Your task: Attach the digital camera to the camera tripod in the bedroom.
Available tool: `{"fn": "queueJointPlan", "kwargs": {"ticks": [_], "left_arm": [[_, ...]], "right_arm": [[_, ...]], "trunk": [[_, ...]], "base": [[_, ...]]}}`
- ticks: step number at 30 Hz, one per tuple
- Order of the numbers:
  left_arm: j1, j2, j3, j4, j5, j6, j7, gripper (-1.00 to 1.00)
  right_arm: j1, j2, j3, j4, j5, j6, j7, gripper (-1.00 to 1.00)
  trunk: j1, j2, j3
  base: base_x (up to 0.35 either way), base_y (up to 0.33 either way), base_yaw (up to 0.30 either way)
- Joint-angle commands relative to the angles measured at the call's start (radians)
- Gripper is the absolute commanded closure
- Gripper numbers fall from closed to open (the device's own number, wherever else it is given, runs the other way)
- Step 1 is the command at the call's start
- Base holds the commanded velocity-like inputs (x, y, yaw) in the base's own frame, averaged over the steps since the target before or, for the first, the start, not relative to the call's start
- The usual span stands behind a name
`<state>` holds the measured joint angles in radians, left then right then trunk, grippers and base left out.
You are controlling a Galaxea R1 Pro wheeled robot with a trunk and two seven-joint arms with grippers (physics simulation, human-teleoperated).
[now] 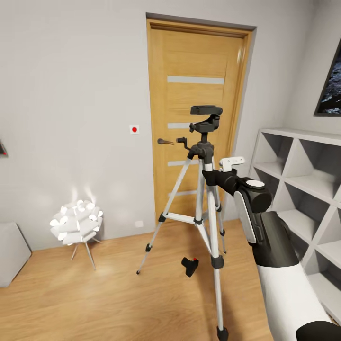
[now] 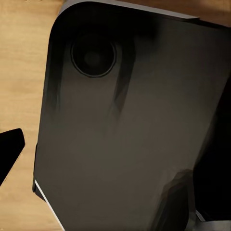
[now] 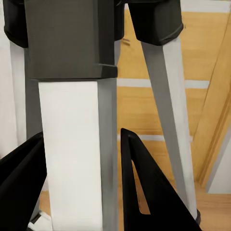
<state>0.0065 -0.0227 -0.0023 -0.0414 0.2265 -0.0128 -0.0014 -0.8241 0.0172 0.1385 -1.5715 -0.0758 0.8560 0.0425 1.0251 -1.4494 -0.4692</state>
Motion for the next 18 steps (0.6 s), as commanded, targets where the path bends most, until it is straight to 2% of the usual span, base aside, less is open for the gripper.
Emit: {"fn": "queueJointPlan", "kwargs": {"ticks": [1,18], "left_arm": [[0.0,0.0,-0.001,-0.002,0.007,-0.001,0.0,-1.0],[0.0,0.0,-0.001,-0.002,0.005,0.0,-0.007,-1.0]], "right_arm": [[-0.001,0.001,0.0,-0.001,-0.006,0.005,-0.002,1.0],[-0.001,0.003,0.001,-0.001,-0.007,0.003,-0.001,1.0]], "trunk": [[0.0,-0.001,-0.001],[0.0,-0.001,-0.001]], "base": [[-0.033,0.322,0.0],[-0.004,0.341,0.0]]}}
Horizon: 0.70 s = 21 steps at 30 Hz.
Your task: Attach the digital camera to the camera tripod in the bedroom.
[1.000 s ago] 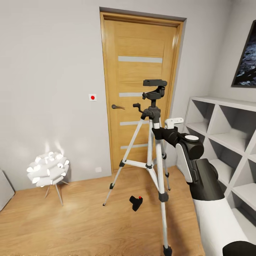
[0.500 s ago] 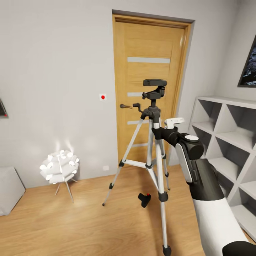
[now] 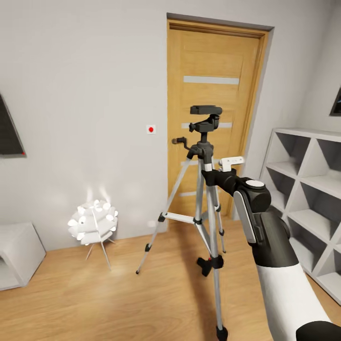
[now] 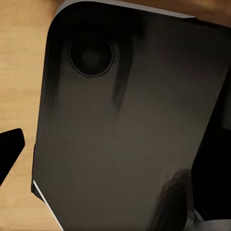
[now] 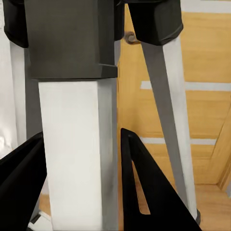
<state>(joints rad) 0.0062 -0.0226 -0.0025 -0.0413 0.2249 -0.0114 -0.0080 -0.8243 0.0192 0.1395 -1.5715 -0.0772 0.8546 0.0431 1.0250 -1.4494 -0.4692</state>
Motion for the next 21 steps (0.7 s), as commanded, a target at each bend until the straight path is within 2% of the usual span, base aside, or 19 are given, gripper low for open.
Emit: {"fn": "queueJointPlan", "kwargs": {"ticks": [1,21], "left_arm": [[0.001,0.0,-0.001,-0.002,0.007,-0.001,-0.001,-1.0],[0.001,0.001,-0.001,-0.002,0.007,-0.001,-0.001,-1.0]], "right_arm": [[-0.001,0.001,0.0,-0.001,-0.006,0.005,-0.002,1.0],[-0.001,0.001,0.001,0.001,-0.006,0.004,-0.003,1.0]], "trunk": [[0.0,-0.001,-0.001],[0.0,-0.001,-0.001]], "base": [[0.0,0.35,0.0],[0.0,0.35,0.0]]}}
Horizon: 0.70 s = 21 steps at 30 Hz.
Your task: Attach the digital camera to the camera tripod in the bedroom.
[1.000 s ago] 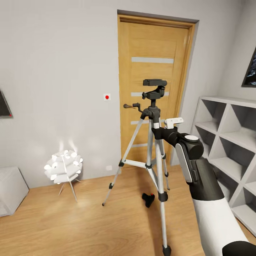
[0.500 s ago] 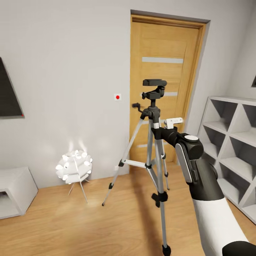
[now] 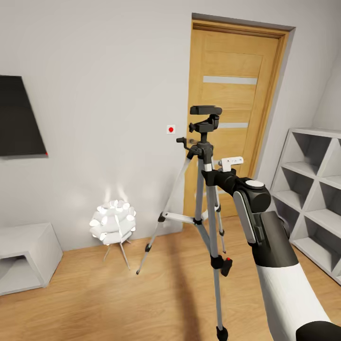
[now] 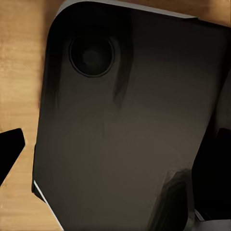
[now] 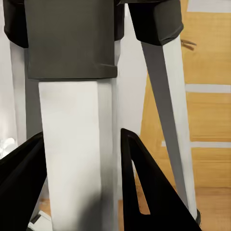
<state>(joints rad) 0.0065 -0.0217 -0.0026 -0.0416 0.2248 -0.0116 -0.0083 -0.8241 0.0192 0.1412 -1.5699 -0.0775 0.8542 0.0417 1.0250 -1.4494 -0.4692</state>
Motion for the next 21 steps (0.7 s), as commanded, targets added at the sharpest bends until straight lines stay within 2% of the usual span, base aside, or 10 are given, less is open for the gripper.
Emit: {"fn": "queueJointPlan", "kwargs": {"ticks": [1,11,21], "left_arm": [[0.0,0.0,-0.001,-0.002,0.007,-0.001,-0.001,-1.0],[0.0,0.0,-0.001,-0.001,0.007,-0.002,-0.001,-1.0],[0.0,0.0,0.0,-0.002,0.007,-0.002,-0.001,-1.0]], "right_arm": [[-0.001,0.001,0.0,-0.001,-0.006,0.005,-0.002,1.0],[-0.001,0.001,0.0,-0.001,-0.005,0.009,0.001,1.0],[-0.001,0.001,0.001,0.0,-0.008,0.018,0.003,1.0]], "trunk": [[0.0,-0.001,-0.001],[0.0,-0.001,-0.001],[0.0,-0.001,-0.001]], "base": [[0.0,0.35,0.0],[-0.002,0.35,0.0],[-0.073,0.35,0.0]]}}
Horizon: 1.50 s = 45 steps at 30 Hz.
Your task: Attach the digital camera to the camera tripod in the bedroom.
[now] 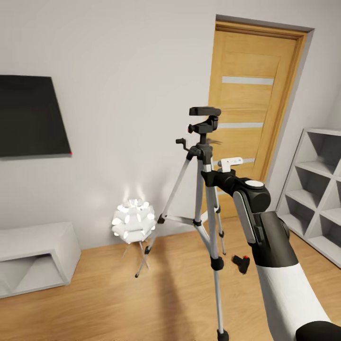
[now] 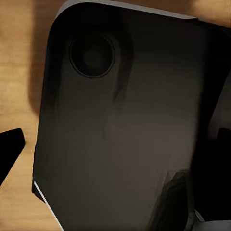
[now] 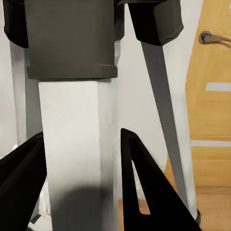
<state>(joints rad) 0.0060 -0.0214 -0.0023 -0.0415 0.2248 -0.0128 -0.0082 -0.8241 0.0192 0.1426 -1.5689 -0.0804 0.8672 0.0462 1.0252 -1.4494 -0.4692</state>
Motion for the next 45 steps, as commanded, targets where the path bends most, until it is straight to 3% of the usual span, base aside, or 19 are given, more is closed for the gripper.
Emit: {"fn": "queueJointPlan", "kwargs": {"ticks": [1,14,22,29,33,45], "left_arm": [[0.0,0.0,-0.001,-0.002,0.007,-0.001,-0.001,-1.0],[0.0,0.0,-0.001,-0.002,0.007,-0.001,0.0,-1.0],[0.001,0.0,-0.002,-0.003,0.007,-0.001,0.0,-1.0],[0.001,-0.001,-0.002,-0.002,0.007,-0.001,-0.001,-1.0],[0.001,-0.001,-0.002,-0.003,0.007,-0.001,0.0,-1.0],[0.001,-0.002,-0.001,-0.002,0.007,-0.001,-0.001,-1.0]], "right_arm": [[-0.001,0.001,0.0,-0.001,-0.008,0.006,-0.001,1.0],[-0.001,0.002,0.003,0.0,-0.017,0.009,0.004,1.0],[-0.001,0.005,0.005,0.0,-0.019,0.006,0.006,1.0],[-0.001,0.02,0.086,0.007,-0.019,-0.005,0.005,1.0],[-0.002,0.043,0.095,0.014,-0.02,-0.005,0.003,1.0],[-0.001,0.048,0.095,0.016,-0.02,-0.005,0.003,1.0]], "trunk": [[0.0,-0.001,-0.001],[0.0,-0.001,-0.001],[0.0,-0.001,-0.001],[0.0,-0.001,-0.001],[0.0,-0.001,-0.001],[0.0,-0.001,-0.001]], "base": [[-0.101,0.346,0.0],[-0.15,0.318,0.0],[-0.054,0.071,0.0],[-0.002,0.002,0.0],[0.0,0.0,0.0],[0.0,0.007,0.0]]}}
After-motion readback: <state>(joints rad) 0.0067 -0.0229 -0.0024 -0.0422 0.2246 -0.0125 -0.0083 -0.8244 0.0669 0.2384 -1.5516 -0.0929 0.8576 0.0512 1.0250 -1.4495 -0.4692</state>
